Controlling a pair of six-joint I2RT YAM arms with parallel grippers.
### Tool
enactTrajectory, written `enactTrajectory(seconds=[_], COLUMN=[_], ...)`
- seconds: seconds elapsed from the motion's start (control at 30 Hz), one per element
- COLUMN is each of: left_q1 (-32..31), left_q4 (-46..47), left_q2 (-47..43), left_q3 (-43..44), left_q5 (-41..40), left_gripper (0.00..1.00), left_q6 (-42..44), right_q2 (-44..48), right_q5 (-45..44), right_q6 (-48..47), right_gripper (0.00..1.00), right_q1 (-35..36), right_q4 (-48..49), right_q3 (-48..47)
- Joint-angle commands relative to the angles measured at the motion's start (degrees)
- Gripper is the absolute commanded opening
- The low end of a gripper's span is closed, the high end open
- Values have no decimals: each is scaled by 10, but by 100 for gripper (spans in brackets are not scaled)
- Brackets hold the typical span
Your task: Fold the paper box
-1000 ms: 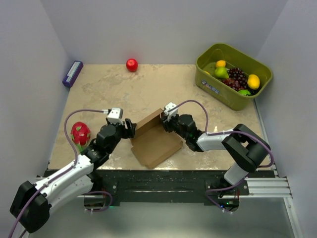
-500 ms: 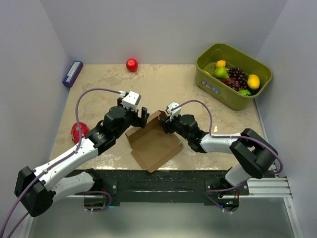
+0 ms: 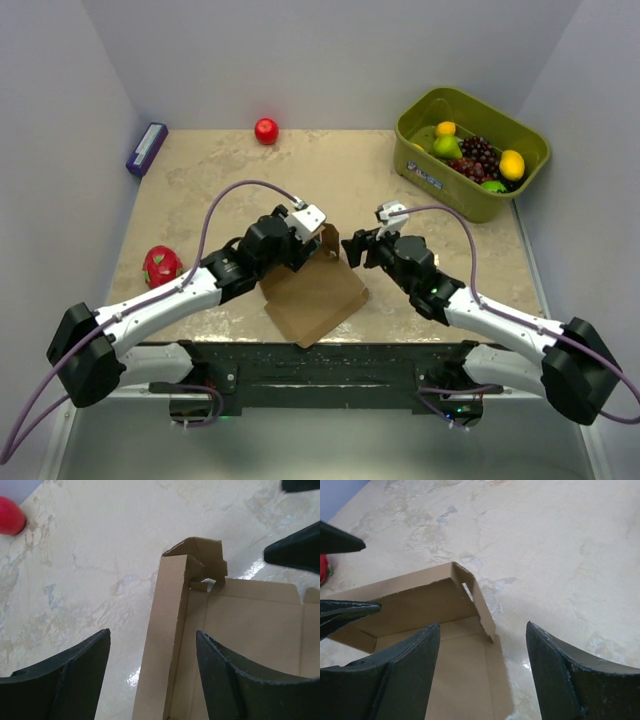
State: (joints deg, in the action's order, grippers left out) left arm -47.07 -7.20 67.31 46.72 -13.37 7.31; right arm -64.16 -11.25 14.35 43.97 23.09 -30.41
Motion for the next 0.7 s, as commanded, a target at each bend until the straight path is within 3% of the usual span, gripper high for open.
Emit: enactTrajectory(seconds=[0.0, 0.33, 0.53, 0.67], left_q1=[-2, -11, -23, -38], left_q4=[33, 62, 84, 100], left_q2=[19, 49, 60, 65], left_q3=[21, 24, 9, -6], left_q5=[-47, 4, -25, -62], left_gripper=[72, 68, 64, 61], left_q6=[12, 37, 57, 72], right_q2=[39, 49, 30, 3], right_q5=[-70, -82, -134, -102], right_q6=[58, 90, 128, 118], right_gripper=[70, 58, 51, 51], right_q1=[-9, -13, -21, -55], right_q4=[-89, -111, -137, -83], right_q3=[15, 40, 28, 25])
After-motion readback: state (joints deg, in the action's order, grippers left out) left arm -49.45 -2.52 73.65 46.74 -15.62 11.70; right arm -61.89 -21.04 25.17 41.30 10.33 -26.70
